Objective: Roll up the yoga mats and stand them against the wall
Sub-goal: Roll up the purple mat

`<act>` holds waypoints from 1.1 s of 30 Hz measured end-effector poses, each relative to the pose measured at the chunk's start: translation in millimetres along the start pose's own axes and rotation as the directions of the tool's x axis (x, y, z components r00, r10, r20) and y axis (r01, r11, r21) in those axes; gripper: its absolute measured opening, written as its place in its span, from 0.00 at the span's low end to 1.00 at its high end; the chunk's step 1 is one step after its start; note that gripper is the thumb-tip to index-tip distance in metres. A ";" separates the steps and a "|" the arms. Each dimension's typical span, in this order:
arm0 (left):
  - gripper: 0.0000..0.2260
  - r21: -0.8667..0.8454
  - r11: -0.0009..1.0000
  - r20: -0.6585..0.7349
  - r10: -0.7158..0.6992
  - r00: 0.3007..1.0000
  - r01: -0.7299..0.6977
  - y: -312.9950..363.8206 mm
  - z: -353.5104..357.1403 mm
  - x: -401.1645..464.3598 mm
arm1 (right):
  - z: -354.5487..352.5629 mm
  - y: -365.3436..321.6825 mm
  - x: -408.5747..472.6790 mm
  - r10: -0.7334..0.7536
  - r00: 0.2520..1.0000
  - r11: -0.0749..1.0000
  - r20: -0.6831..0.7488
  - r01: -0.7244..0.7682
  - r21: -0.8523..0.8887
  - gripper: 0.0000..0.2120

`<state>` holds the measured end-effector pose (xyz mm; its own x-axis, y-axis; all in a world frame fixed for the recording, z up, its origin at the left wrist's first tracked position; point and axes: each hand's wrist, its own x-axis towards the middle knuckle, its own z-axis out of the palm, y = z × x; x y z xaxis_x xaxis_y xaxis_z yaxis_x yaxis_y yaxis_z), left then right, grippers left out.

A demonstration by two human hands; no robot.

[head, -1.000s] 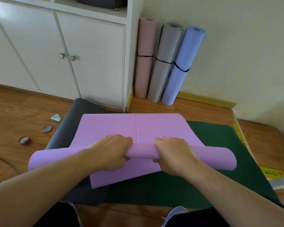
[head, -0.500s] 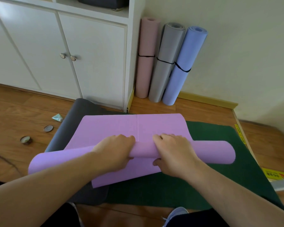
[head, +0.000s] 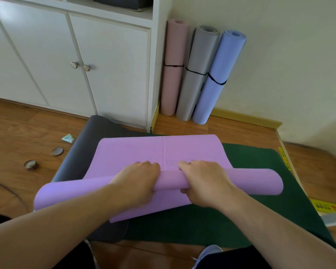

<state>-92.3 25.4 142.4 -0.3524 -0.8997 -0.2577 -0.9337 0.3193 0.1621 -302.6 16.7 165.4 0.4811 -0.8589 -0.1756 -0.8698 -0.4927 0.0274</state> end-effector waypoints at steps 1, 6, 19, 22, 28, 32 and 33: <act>0.09 -0.055 0.999 0.027 -0.001 1.000 0.002 -3.3 -1.9 0.9 | -0.6 -4.0 -1.6 -0.015 0.999 1.000 -0.042 0.015 -0.018 0.20; 0.08 -0.073 0.997 0.105 0.042 0.994 -0.035 -6.2 -11.4 -1.4 | 11.2 -11.8 -4.3 -0.036 0.995 0.996 -0.094 0.028 -0.083 0.21; 0.07 -0.085 0.996 0.090 -0.017 0.996 0.025 -8.4 -20.6 3.2 | 0.2 -12.0 0.5 -0.005 0.996 0.998 -0.093 -0.001 -0.060 0.23; 0.08 -0.062 0.998 0.101 0.013 0.995 -0.006 -7.1 -24.1 1.2 | 1.2 -12.2 -0.8 -0.003 0.999 0.998 -0.041 0.000 -0.061 0.18; 0.17 0.111 0.994 -0.052 -0.015 0.999 0.021 8.0 -9.3 -7.7 | 4.0 -5.6 -0.8 0.046 0.997 0.999 0.064 -0.047 0.011 0.16; 0.11 0.073 0.997 -0.058 -0.008 0.998 0.012 3.8 -6.8 -6.0 | 3.8 -8.2 -3.2 0.011 1.000 1.000 0.012 -0.011 0.012 0.19; 0.11 0.046 0.999 -0.033 -0.004 0.999 0.006 0.3 -8.7 -4.3 | 1.9 -9.2 -3.8 0.003 1.000 1.000 -0.016 -0.004 -0.003 0.21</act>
<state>-90.5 26.8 151.9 -0.3461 -0.9104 -0.2267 -0.9377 0.3275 0.1162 -296.6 24.8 164.0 0.4798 -0.8628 -0.1595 -0.8711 -0.4901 0.0311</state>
